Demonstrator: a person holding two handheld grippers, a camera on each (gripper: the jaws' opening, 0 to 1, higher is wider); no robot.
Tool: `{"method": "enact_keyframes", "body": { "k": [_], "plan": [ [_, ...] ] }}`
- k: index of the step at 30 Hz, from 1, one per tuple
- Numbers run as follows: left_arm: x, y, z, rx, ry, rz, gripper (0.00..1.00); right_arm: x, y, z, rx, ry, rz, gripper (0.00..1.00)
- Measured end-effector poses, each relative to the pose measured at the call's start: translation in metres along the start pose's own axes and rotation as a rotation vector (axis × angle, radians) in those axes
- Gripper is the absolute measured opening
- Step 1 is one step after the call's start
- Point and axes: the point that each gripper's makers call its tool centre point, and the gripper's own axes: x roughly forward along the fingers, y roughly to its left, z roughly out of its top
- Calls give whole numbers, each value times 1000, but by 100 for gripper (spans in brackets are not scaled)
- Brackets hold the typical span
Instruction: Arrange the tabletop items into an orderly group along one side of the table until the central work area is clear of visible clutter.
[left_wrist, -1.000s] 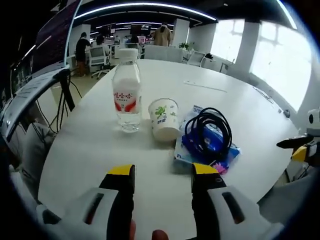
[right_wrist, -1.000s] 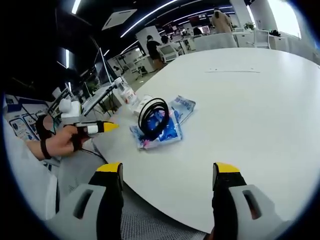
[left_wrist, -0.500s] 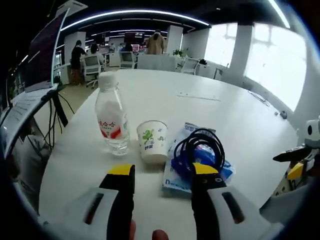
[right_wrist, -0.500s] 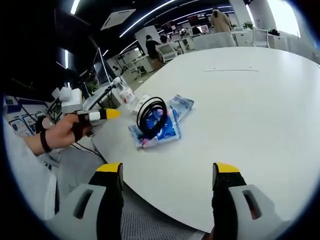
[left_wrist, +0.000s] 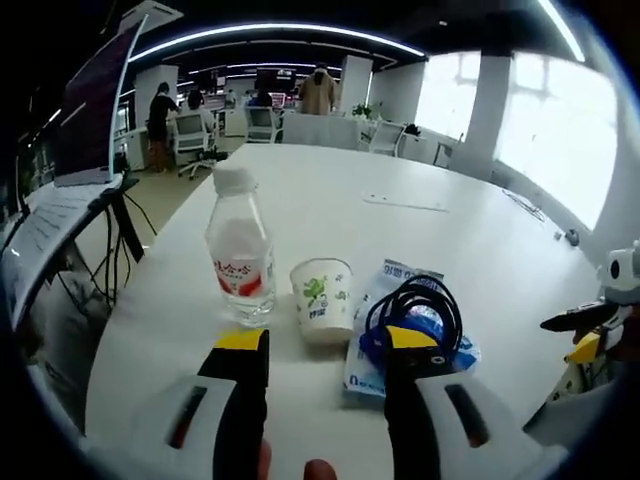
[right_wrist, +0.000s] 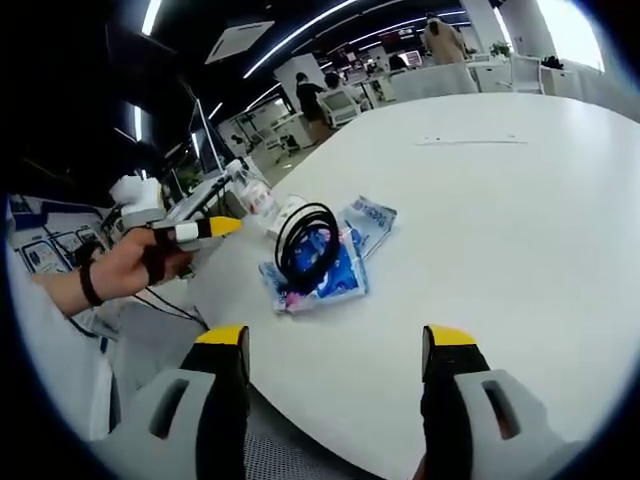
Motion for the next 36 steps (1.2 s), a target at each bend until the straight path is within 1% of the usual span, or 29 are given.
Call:
{"method": "enact_keyframes", "body": {
  "k": [2,4,10,12,13,16,23,27,32,36],
  "plan": [
    [0,3,2,-8,-4,5,45,4,1,3,9,-7,12,67],
    [-1,7,4,-15,-7,12,45,12,2,8,37,-16,27,66],
    [-4,18,6,-20,-16,27,45,31,6,18,18,-4,53,64],
    [-5,21,5,-24,-15,29,45,37,6,21,27,-10,64,61],
    [-5,21,4,-28,-13,30,45,42,5,23,45,-17,72,60],
    [-8,22,1,-29,-11,27,46,53,5,27,78,-26,84,60],
    [-15,34,-5,-35,-3,37,46,76,13,36,78,-13,106,57],
    [-20,40,-6,-41,-2,43,47,91,18,42,90,-13,112,53],
    [-25,46,-7,-43,-2,47,47,105,18,50,120,-20,111,49],
    [-30,50,-9,-46,2,50,47,118,19,54,121,-7,108,45]
  ]
}}
